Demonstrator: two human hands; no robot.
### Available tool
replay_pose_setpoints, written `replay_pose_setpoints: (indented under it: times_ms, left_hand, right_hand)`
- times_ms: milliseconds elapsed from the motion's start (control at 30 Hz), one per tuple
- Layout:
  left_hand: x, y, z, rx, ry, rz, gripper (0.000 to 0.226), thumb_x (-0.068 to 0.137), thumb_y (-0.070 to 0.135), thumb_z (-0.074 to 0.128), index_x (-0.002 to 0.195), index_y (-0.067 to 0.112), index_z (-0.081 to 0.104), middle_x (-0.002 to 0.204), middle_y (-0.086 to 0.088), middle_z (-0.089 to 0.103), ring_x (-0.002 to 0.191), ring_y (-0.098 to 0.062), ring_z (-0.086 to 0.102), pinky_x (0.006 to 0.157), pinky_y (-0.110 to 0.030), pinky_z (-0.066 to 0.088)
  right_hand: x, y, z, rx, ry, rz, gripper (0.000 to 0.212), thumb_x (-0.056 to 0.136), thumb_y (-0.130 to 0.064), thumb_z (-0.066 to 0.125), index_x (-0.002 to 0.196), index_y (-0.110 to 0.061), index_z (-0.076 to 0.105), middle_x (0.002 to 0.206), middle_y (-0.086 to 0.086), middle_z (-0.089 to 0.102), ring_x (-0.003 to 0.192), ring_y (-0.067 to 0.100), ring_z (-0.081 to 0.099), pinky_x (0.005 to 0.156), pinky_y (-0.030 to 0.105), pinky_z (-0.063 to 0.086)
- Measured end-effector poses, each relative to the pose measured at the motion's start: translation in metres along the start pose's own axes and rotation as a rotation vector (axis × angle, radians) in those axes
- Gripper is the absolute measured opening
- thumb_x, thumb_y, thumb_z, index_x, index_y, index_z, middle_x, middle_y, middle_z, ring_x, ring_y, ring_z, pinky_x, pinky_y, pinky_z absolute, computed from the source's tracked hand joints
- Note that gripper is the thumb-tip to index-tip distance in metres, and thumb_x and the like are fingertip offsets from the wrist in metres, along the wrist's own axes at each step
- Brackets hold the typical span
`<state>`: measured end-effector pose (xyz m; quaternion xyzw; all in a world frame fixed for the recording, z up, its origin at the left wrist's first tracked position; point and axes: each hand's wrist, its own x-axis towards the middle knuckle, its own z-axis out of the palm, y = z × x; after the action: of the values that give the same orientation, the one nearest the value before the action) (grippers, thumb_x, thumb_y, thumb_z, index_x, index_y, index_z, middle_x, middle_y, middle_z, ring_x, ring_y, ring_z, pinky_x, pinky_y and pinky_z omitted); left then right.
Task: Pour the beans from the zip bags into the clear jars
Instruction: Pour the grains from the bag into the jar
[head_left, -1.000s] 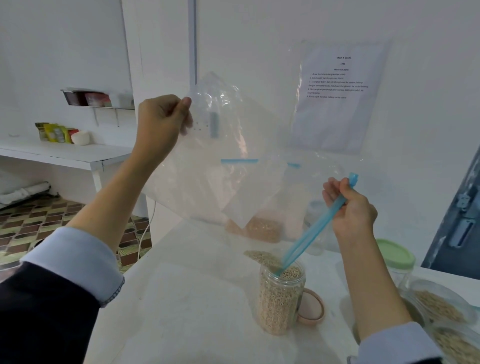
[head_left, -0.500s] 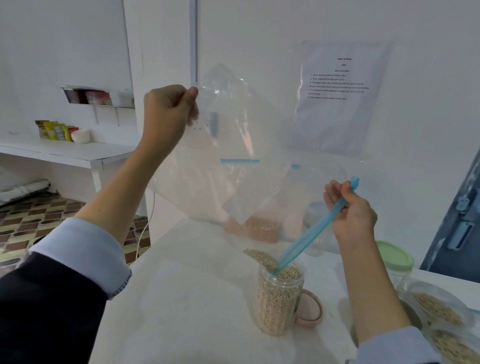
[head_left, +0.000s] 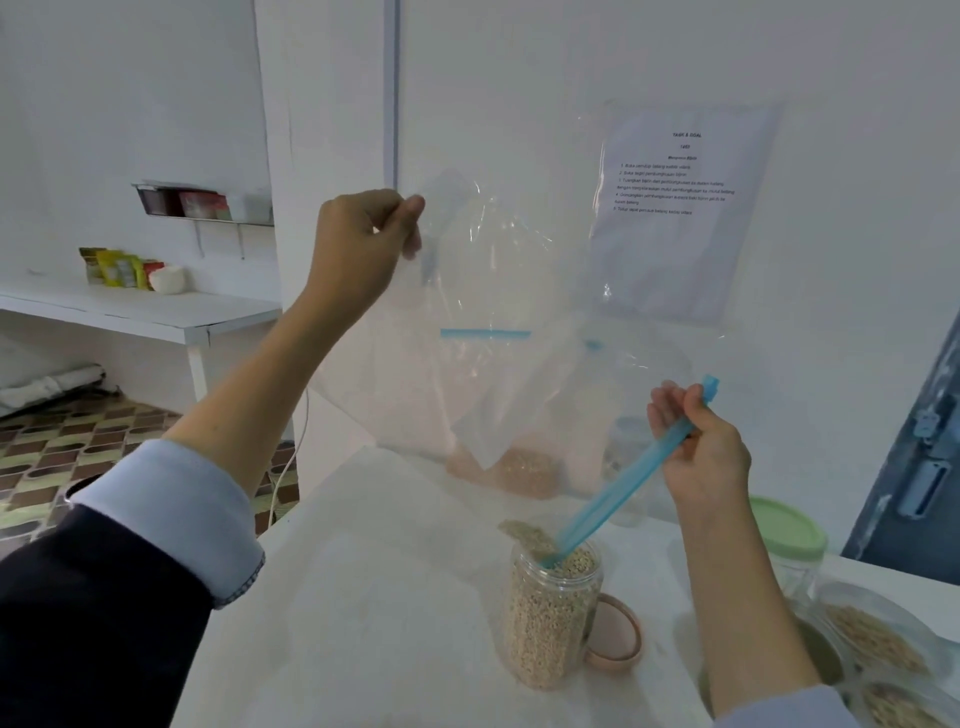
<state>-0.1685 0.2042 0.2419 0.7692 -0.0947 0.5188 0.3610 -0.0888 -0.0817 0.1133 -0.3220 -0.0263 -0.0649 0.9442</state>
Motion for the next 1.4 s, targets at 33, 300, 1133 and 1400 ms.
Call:
replay_pose_setpoints:
  times_ms: [33,300,1133,1400]
  left_hand:
    - [0.0,0.0,0.0,0.002,0.009,0.004,0.042,0.097,0.022,0.048,0.056,0.021,0.052,0.052,0.014,0.051,0.047,0.002,0.041,0.055,-0.008,0.03]
    - [0.002,0.012,0.004,0.115,-0.023,0.037,0.039,0.1,0.023,0.046,0.065,0.01,0.056,0.057,0.011,0.047,0.052,0.009,0.047,0.058,-0.003,0.032]
    - [0.008,0.001,0.021,0.128,0.011,0.07,0.037,0.099,0.02,0.044,0.066,0.008,0.053,0.058,0.01,0.047,0.054,0.007,0.047,0.056,-0.006,0.032]
    - [0.019,0.008,0.021,0.158,-0.024,0.111,0.039,0.099,0.023,0.043,0.063,0.013,0.051,0.058,0.01,0.046,0.055,0.005,0.046,0.058,-0.008,0.032]
  right_hand:
    - [0.0,0.001,-0.001,-0.004,0.0,0.001,0.01,0.092,-0.012,0.058,0.088,-0.003,0.06,0.07,0.003,0.072,0.064,0.011,0.07,0.061,0.021,0.056]
    - [-0.001,0.0,0.0,-0.006,-0.003,0.0,0.011,0.093,-0.012,0.057,0.087,-0.003,0.059,0.067,0.001,0.071,0.063,0.01,0.069,0.063,0.021,0.057]
    - [0.009,-0.001,-0.012,0.001,0.045,-0.011,0.013,0.09,-0.012,0.062,0.09,0.001,0.061,0.069,0.004,0.071,0.064,0.013,0.07,0.062,0.022,0.057]
    - [0.012,-0.002,-0.011,0.005,0.042,-0.019,0.01,0.092,-0.011,0.06,0.09,-0.001,0.061,0.067,0.002,0.072,0.063,0.012,0.07,0.063,0.022,0.057]
